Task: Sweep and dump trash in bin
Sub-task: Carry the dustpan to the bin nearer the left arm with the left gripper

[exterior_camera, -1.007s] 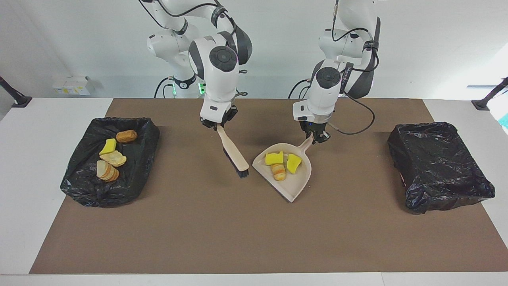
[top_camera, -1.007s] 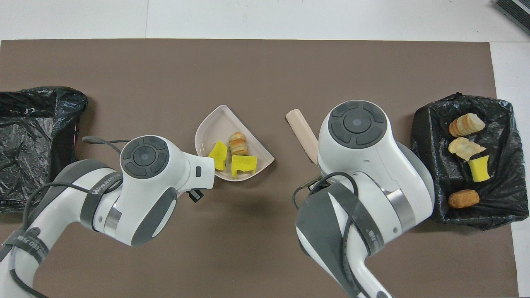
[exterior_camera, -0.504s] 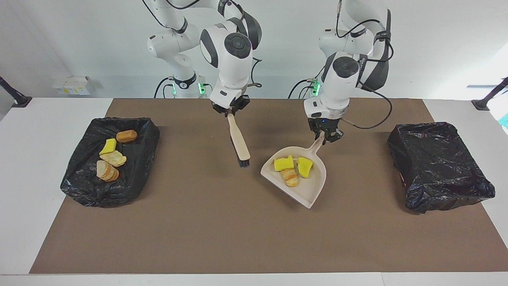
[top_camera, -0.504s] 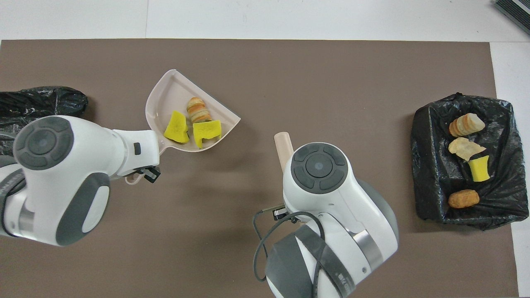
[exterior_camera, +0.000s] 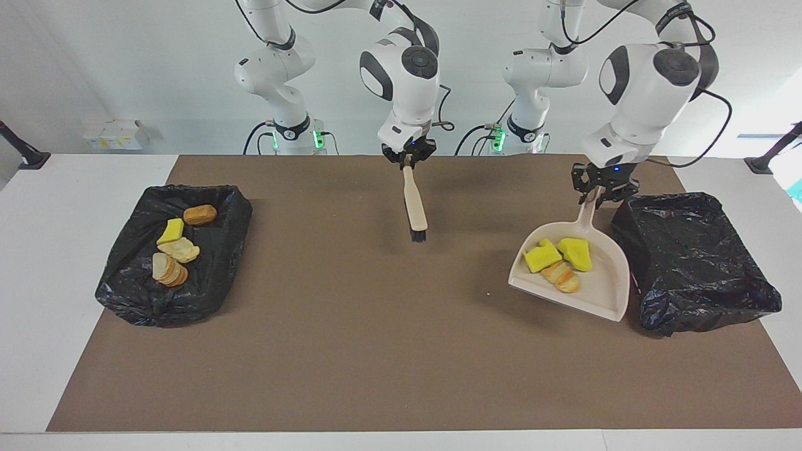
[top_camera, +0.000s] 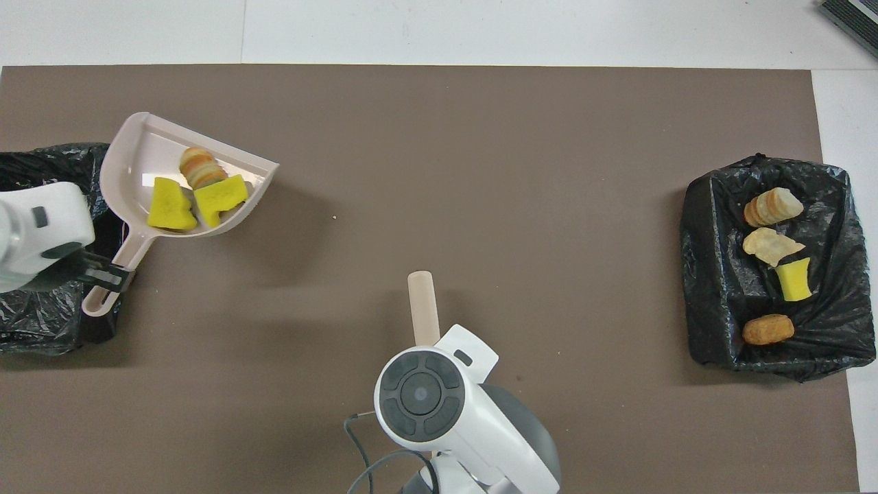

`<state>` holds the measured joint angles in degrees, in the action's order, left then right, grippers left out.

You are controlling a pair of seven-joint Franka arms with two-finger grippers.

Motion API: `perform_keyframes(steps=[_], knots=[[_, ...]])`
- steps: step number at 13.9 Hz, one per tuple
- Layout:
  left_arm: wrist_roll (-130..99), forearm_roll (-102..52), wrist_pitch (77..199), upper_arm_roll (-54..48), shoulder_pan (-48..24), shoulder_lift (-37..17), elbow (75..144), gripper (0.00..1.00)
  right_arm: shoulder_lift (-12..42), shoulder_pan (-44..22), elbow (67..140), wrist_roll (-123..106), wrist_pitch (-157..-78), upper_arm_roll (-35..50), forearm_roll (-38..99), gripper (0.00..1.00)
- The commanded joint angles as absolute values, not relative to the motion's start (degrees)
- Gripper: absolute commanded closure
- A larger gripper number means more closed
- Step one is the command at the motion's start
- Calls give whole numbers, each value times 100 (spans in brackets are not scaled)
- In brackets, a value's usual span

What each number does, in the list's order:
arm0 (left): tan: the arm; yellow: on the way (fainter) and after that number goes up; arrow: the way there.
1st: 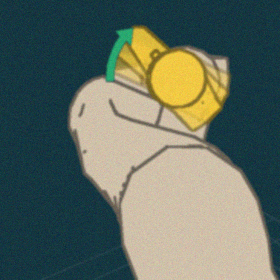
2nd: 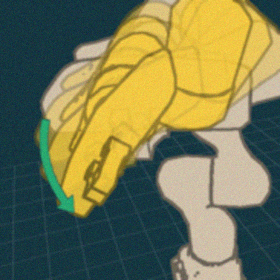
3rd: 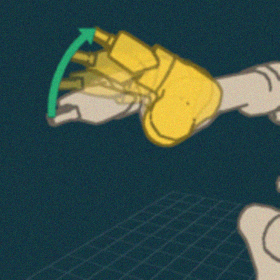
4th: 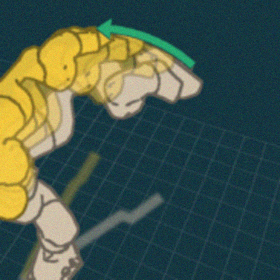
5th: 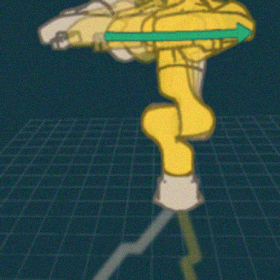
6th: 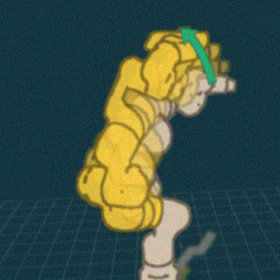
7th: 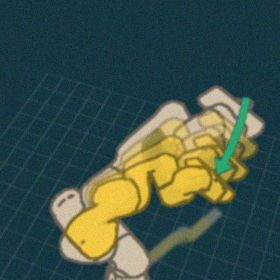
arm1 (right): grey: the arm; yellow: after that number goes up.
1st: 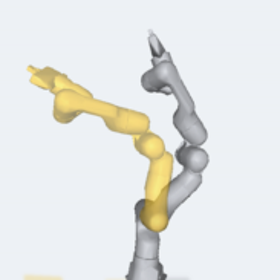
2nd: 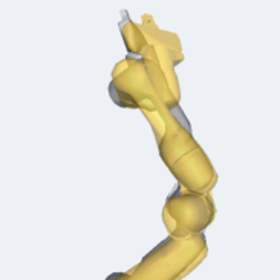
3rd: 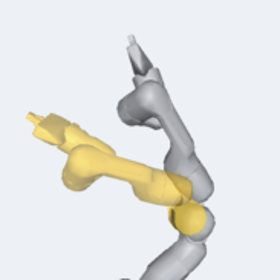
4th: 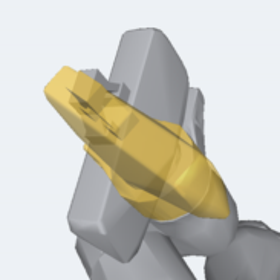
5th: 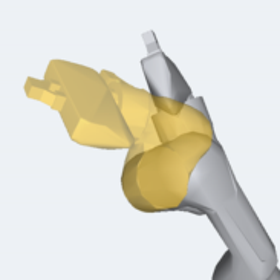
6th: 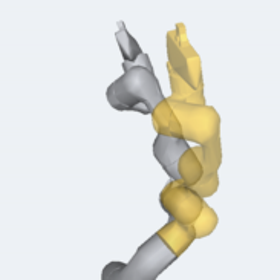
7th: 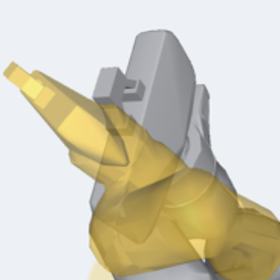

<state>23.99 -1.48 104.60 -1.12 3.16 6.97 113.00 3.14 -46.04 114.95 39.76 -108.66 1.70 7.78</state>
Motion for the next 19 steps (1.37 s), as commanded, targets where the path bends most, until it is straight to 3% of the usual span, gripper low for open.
perform_keyframes(steps=[1, 7, 8, 10, 14, 19], knots=[[3545, -378, 10204, -132, 1096, 580, 10803, 100, 587, -4903, 11558, 4471, -11309, 149, 932, 100], [5341, 15, 10116, -97, 2564, 63, 9838, 100, 1028, -5203, 11601, 4755, -11883, 158, 949, 100], [5744, 357, 10047, -97, 2697, -95, 9548, 100, 1028, -5203, 11602, 4764, -11822, 158, 949, 89], [6683, 973, 9932, -79, 3144, -482, 9073, 100, 1028, -5203, 11471, 4755, -11490, 149, 853, 0], [7821, 2281, 10063, -131, 3253, -923, 8534, 100, 967, -5037, 11154, 4737, -11154, 106, 844, 0], [7770, 3646, 10134, -158, 2515, -941, 8604, 100, 669, -4388, 10697, 4011, -10338, 79, 826, 0]])
